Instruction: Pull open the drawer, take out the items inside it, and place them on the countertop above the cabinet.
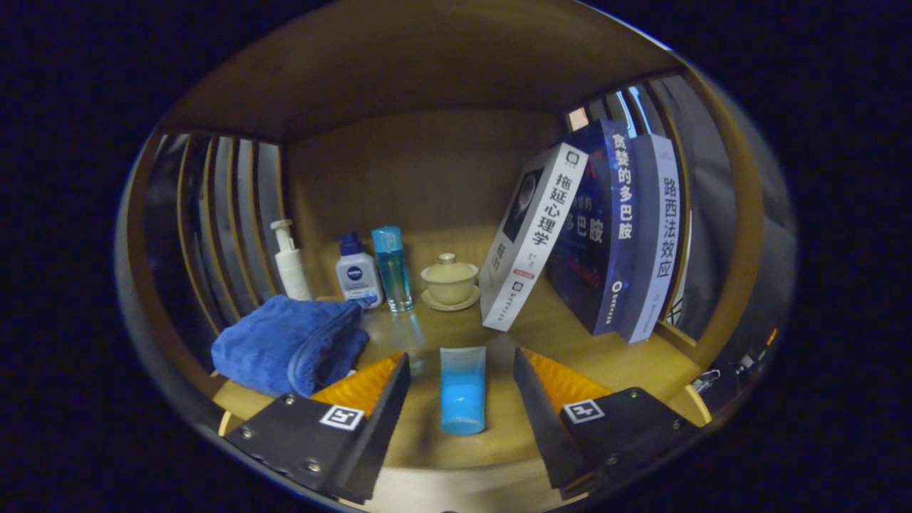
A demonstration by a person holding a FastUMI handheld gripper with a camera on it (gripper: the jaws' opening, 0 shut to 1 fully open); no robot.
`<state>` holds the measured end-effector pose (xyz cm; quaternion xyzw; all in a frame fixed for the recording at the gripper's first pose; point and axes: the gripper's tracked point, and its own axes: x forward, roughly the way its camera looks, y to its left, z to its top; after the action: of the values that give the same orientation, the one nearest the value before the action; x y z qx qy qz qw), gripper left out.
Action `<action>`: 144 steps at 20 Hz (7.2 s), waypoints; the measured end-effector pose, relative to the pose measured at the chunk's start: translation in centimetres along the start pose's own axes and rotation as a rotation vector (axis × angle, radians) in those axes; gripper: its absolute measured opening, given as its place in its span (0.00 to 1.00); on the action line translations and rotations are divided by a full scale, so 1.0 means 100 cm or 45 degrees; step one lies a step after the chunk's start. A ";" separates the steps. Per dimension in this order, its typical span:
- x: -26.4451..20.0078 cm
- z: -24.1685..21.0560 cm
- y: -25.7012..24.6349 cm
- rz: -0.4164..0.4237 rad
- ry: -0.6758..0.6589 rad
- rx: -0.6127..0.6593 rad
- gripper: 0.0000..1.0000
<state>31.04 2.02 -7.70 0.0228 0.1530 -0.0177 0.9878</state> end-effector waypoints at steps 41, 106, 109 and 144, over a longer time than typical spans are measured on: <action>-0.269 -0.182 -0.014 0.011 -0.205 -0.084 1.00; -0.089 -0.167 0.014 0.116 -0.211 0.052 0.99; -0.118 -0.167 0.012 0.105 -0.197 -0.014 0.99; -0.337 0.016 -0.022 0.105 -0.392 -0.027 0.99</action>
<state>-0.70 0.72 3.99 0.0157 -0.0009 0.0212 0.9997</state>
